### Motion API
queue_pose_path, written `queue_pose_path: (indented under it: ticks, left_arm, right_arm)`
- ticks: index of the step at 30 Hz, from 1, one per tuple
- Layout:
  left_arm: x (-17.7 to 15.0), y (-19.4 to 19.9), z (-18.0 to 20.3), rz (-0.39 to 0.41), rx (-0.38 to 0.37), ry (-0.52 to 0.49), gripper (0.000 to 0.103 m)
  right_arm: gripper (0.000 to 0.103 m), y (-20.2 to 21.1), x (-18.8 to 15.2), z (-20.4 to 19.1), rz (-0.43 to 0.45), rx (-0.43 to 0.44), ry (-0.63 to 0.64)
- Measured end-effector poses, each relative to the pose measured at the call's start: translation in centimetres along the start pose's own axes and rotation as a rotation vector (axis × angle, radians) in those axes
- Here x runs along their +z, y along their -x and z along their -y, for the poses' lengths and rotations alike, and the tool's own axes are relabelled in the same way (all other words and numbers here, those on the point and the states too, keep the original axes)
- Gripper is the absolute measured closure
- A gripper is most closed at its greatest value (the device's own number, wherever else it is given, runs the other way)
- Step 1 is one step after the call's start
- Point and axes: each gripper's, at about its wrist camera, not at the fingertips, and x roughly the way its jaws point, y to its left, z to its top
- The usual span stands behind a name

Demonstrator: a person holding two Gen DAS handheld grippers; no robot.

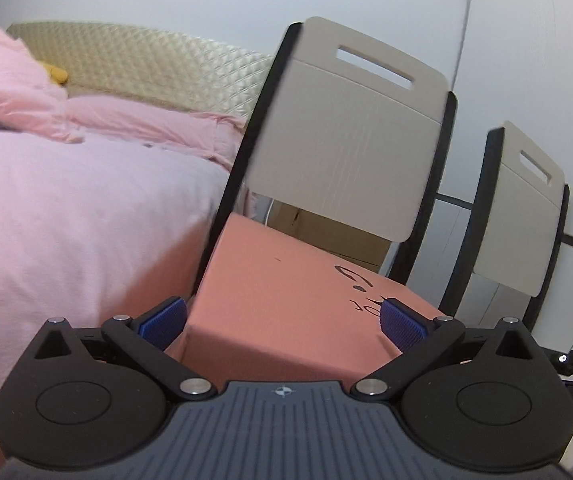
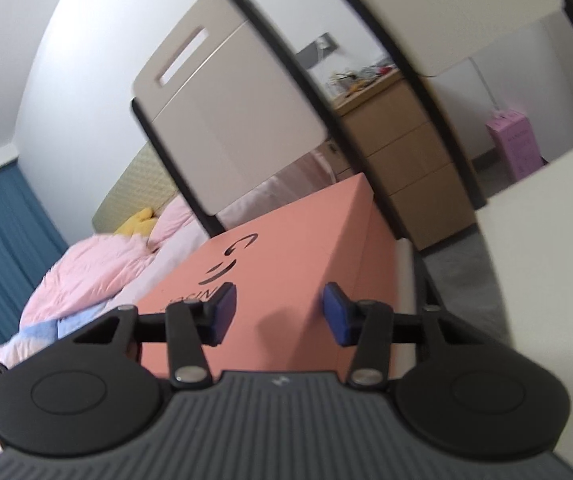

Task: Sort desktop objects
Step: 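Press the lid down over the box with both tools, then open both tools and pull them back from the lidded box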

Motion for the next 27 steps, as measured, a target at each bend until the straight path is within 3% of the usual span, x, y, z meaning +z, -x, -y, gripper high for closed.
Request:
queue_pose_path:
  ticks: [5, 12, 22, 27]
  left_arm:
    - [0.0, 0.6, -0.3, -0.013, 0.022, -0.002, 0.002]
    - [-0.7, -0.2, 0.2, -0.1, 0.075, -0.039, 0.002]
    - [-1.2, -0.8, 0.8, -0.14, 0.023, -0.089, 0.0]
    - [-1.1, -2.2, 1.9, -0.15, 0.047, -0.101, 0.0]
  right_arm:
    - [0.054, -0.8, 0.3, -0.4, 0.013, 0.021, 0.003]
    - [0.054, -1.3, 0.1, -0.3, -0.037, 0.004, 0.028]
    - [0.054, 0.4, -0.4, -0.1, -0.075, -0.027, 0.06]
    - [0.054, 0.8, -0.4, -0.2, -0.065, -0.067, 0.073]
